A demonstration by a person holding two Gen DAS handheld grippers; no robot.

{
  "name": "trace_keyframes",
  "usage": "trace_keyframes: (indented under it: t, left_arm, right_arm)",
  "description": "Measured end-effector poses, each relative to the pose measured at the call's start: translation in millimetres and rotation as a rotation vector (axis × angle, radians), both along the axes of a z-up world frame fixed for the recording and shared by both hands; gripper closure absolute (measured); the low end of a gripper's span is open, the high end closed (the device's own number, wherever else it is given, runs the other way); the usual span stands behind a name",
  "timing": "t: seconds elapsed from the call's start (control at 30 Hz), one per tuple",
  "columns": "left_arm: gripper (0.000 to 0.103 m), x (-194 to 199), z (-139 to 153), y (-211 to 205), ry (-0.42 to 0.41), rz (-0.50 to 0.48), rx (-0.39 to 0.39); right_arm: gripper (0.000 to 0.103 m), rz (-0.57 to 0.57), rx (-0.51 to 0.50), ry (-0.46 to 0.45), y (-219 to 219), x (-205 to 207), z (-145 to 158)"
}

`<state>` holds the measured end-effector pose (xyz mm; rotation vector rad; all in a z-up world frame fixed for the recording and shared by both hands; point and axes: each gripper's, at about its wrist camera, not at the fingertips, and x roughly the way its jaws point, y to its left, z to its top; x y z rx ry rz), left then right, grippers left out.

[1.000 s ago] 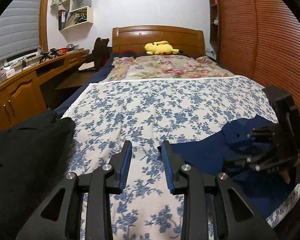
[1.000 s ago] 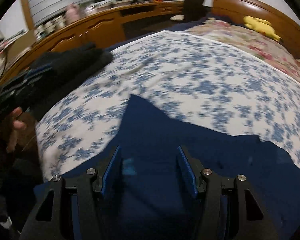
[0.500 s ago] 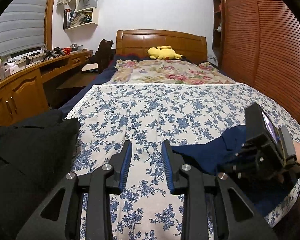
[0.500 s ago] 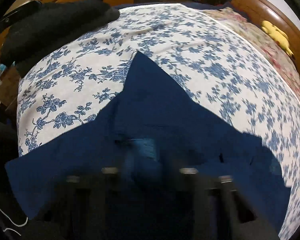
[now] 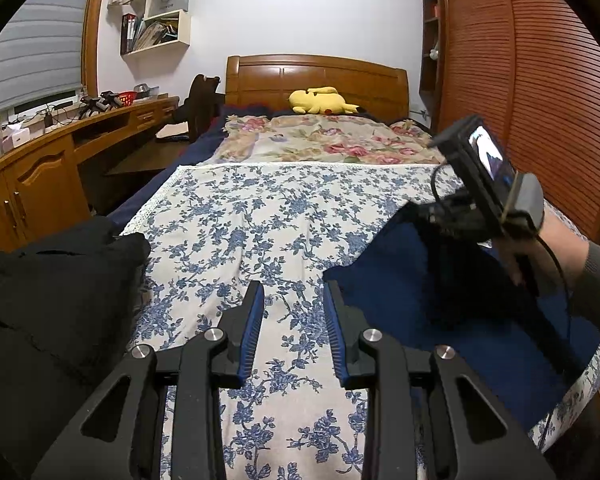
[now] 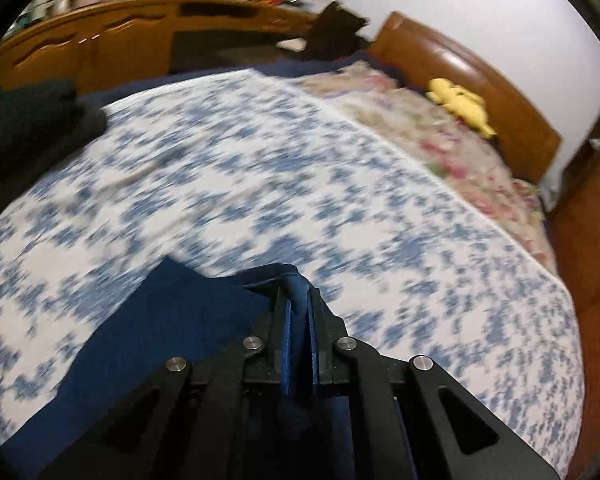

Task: Fold large clothes

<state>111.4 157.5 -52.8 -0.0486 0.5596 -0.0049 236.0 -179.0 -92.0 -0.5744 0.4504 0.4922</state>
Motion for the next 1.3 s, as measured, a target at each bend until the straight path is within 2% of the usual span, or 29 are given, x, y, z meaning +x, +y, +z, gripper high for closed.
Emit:
trace_keyframes:
  t: [0.07,0.13,0.23,0.3,0.47,0.57,0.73,0.8,0.97,1.0,1.07,1.13,1.23,1.3]
  left_arm:
    - [0.072,2,0,-4,0.001,-0.012,-0.007]
    - [0.072,4,1,-8,0.004,-0.023,-0.011]
    - [0.072,7,2,-19,0.003,-0.044,-0.006]
    - [0.072,10,3,-28,0.006,-0.060,-0.003]
    - [0.072,18,4,-55,0.014,-0.112,-0.011]
    - [0.072,23,2,-73,0.027,-0.146,-0.014]
    - [0.072,31,-3,-100,0.049,-0.193,-0.019]
    - [0.072,33,-7,-111,0.058,-0.208,-0.013]
    - [0.072,36,-17,-131,0.092,-0.238,0.007]
    - [0.072,37,-20,-134,0.097,-0.242,0.014]
    - [0.072,39,-22,-140,0.107,-0.248,0.023]
    - [0.072,41,-24,-142,0.112,-0.254,0.024]
    - [0.072,42,-25,-147,0.114,-0.260,0.029]
    - [0.072,42,-26,-149,0.118,-0.262,0.034]
  right_arm:
    - [0.095,-0.005,0.036,0.003,-8,-3,2]
    - [0.075,-0.015,0.053,0.010,-17,-5,3]
    - [0.051,-0.042,0.104,0.005,-44,-5,11]
    - [0.046,-0.071,0.135,0.016,-67,-5,18]
    - [0.046,-0.174,0.108,0.046,-132,9,7]
    - [0.046,-0.270,0.081,0.087,-176,27,-15]
    - [0.046,-0.408,0.121,0.193,-249,56,-53]
    - [0.046,-0.441,0.147,0.239,-273,66,-65]
    - [0.046,-0.434,0.179,0.324,-292,85,-85]
    - [0.046,-0.422,0.192,0.338,-291,87,-87]
    - [0.059,-0.372,0.213,0.356,-292,88,-87]
    - [0.097,-0.312,0.200,0.367,-284,83,-86]
    - [0.101,-0.248,0.148,0.284,-280,76,-76]
    - [0.101,-0.293,0.123,0.166,-285,70,-64]
